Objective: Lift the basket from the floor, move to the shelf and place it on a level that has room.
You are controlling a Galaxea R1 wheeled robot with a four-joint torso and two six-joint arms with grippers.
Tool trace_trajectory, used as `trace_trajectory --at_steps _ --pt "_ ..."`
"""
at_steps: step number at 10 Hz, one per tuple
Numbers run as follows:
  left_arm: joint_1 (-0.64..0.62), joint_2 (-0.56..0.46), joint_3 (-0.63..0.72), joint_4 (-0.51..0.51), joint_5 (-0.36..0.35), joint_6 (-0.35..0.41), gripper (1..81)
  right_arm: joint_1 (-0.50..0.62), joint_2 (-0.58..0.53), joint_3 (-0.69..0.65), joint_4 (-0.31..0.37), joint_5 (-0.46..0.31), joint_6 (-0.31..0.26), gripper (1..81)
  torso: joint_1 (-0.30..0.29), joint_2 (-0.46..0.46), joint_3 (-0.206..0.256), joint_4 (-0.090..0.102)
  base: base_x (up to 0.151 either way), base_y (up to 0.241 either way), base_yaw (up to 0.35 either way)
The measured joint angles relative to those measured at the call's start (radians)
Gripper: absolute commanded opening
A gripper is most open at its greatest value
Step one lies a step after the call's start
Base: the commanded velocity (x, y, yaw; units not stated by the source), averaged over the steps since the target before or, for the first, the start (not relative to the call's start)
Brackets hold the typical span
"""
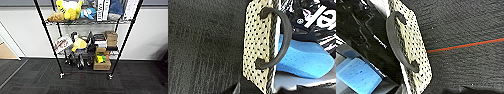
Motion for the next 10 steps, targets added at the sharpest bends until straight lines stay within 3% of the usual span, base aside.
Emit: trace_trajectory --at_steps 3,7,10 --pt "-0.044 0.003 0.003 -0.017 0.023 0.000 81.1 0.034 -0.003 0.036 0.010 -0.011 0.000 81.1 0.055 -0.088 -0.011 0.000 0.000 0.000 0.000" --pt "-0.076 0.039 0.006 -0.026 0.033 0.000 81.1 0.078 0.013 0.057 0.026 -0.025 0.000 81.1 0.064 -0.101 -0.012 0.000 0.000 0.000 0.000" --pt "-0.084 0.086 -0.015 -0.026 0.035 -0.001 81.1 0.084 0.067 -0.002 0.029 -0.029 0.000 81.1 0.064 -0.101 -0.012 0.000 0.000 0.000 0.000"
